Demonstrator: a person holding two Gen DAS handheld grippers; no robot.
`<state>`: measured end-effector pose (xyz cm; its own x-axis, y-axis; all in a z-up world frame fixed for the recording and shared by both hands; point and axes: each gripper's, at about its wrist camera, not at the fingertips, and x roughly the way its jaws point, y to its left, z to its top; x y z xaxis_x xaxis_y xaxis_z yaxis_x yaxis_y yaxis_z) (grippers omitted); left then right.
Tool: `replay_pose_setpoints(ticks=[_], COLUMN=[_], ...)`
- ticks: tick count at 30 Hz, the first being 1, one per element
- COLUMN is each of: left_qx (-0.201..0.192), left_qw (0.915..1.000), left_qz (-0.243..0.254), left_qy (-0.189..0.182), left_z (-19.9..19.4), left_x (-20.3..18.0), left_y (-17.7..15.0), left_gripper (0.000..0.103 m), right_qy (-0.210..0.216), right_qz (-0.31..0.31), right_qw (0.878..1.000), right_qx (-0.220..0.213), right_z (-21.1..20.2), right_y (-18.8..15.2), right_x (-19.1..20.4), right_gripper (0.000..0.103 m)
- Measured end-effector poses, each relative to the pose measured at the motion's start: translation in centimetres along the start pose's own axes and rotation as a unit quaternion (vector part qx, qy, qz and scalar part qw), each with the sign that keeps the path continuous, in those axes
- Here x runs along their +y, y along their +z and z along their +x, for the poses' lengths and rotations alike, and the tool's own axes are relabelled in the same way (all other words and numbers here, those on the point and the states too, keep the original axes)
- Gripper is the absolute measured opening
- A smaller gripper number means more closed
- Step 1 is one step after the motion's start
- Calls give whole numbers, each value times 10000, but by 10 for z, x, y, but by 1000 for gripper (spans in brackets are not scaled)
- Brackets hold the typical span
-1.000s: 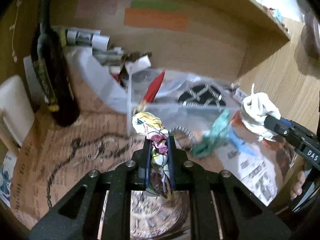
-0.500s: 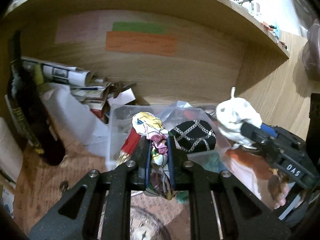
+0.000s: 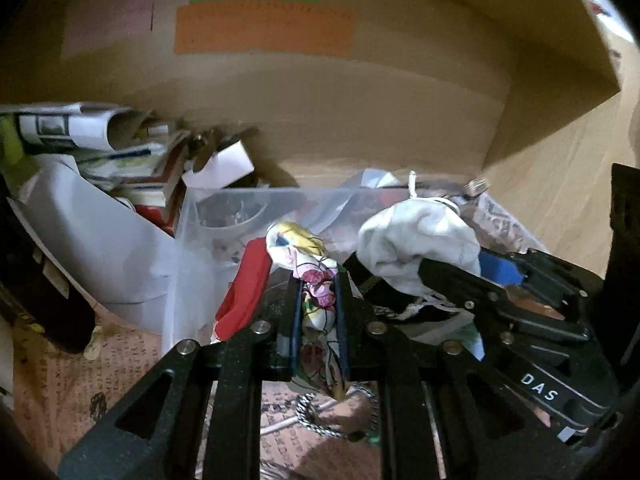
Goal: Organize soft objects
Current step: 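Lower the sock and scrunchie into the clear bin and open both tools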
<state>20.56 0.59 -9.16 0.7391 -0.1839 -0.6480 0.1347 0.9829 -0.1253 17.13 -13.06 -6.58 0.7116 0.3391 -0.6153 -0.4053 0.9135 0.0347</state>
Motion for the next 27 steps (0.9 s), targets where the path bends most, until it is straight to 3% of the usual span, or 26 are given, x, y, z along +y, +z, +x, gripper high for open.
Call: replay_pose_setpoints(ticks=[6, 9, 13, 14, 18, 27], left_qx=[184, 219, 202, 153, 59, -399], left_qw=[9998, 9996, 9993, 9993, 9993, 9975], left_qz=[-7, 8, 23, 15, -20, 59], left_qy=[120, 171, 327, 350, 361, 582], left_z=[20, 20, 21, 17, 4, -36], left_x=[6, 6, 6, 6, 9, 10], left_y=[-3, -4, -4, -5, -6, -6], left_gripper=[14, 18, 48, 51, 52, 61], right_qy=[5, -22, -97, -109, -67, 66], right_qz=[78, 55, 41, 43, 81, 32], right_qw=[9995, 9993, 9994, 9994, 9996, 9999], right_qx=[306, 366, 325, 311, 249, -77], right_z=[20, 22, 20, 20, 14, -19], right_y=[-2, -3, -2, -1, 2, 7], right_x=[-7, -7, -9, -9, -10, -1], right_gripper=[31, 42, 61, 63, 73, 83])
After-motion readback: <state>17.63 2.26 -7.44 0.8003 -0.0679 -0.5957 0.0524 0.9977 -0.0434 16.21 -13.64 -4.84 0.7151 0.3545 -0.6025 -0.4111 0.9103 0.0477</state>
